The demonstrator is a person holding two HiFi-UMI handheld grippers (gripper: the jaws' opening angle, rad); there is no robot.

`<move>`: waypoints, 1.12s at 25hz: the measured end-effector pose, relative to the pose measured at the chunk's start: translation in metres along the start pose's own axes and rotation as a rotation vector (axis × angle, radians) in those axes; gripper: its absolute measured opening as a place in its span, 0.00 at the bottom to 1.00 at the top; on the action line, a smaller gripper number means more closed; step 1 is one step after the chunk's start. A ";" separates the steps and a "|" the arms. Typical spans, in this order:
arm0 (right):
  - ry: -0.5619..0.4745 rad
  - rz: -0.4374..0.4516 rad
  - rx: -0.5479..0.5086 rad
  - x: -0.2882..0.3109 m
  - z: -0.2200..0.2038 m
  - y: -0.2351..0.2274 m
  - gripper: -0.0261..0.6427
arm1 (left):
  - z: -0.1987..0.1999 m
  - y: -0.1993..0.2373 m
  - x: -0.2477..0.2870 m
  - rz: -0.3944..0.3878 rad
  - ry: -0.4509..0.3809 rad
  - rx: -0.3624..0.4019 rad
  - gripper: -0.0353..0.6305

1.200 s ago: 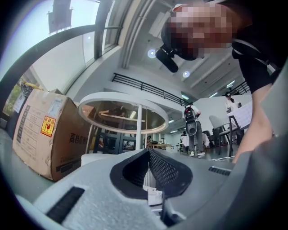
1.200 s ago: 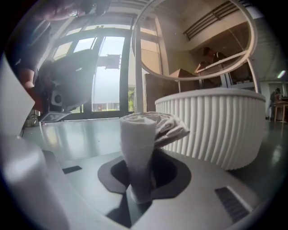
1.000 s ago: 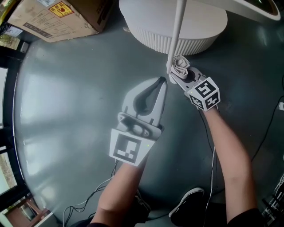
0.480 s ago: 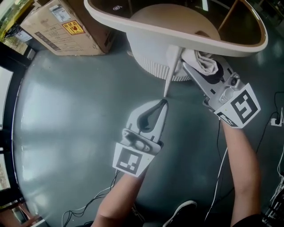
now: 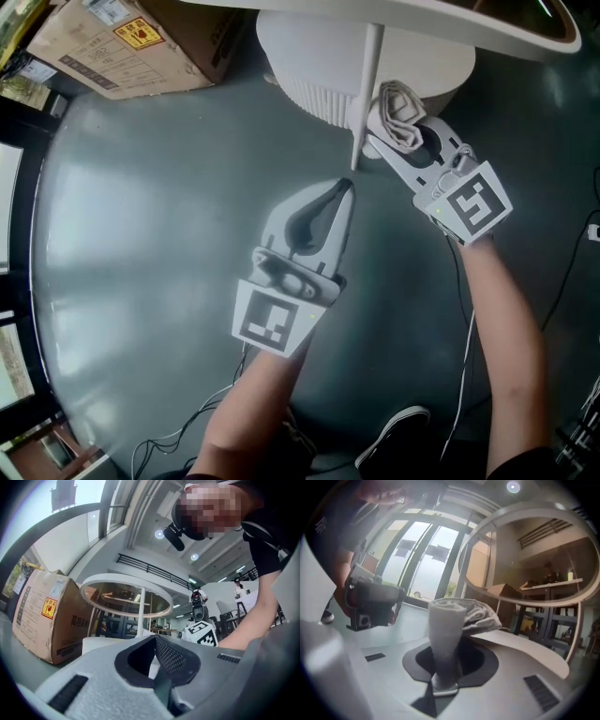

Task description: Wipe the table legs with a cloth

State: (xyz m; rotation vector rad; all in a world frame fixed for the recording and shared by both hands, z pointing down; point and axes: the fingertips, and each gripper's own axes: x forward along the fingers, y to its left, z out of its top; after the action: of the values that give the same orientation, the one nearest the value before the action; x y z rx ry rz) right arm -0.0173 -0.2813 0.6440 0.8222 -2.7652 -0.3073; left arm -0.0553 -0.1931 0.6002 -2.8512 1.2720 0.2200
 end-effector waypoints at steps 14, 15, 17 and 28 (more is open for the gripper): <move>0.338 0.015 0.225 0.025 -0.175 0.044 0.15 | -0.056 -0.016 -0.001 -0.029 0.091 -0.031 0.06; 0.357 0.016 0.240 0.022 -0.175 0.042 0.15 | -0.059 -0.016 -0.001 -0.030 0.102 -0.042 0.06; 0.368 0.022 0.201 0.011 -0.158 0.034 0.15 | -0.061 -0.017 -0.001 -0.038 0.115 -0.053 0.06; -0.248 -0.048 -0.096 -0.025 0.146 -0.047 0.15 | -0.022 -0.011 0.013 -0.064 0.064 -0.014 0.06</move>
State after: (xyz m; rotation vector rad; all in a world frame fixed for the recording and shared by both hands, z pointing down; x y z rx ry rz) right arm -0.0149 -0.2869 0.4882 0.8816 -2.9316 -0.5831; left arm -0.0363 -0.1968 0.6200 -2.9278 1.1912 0.1375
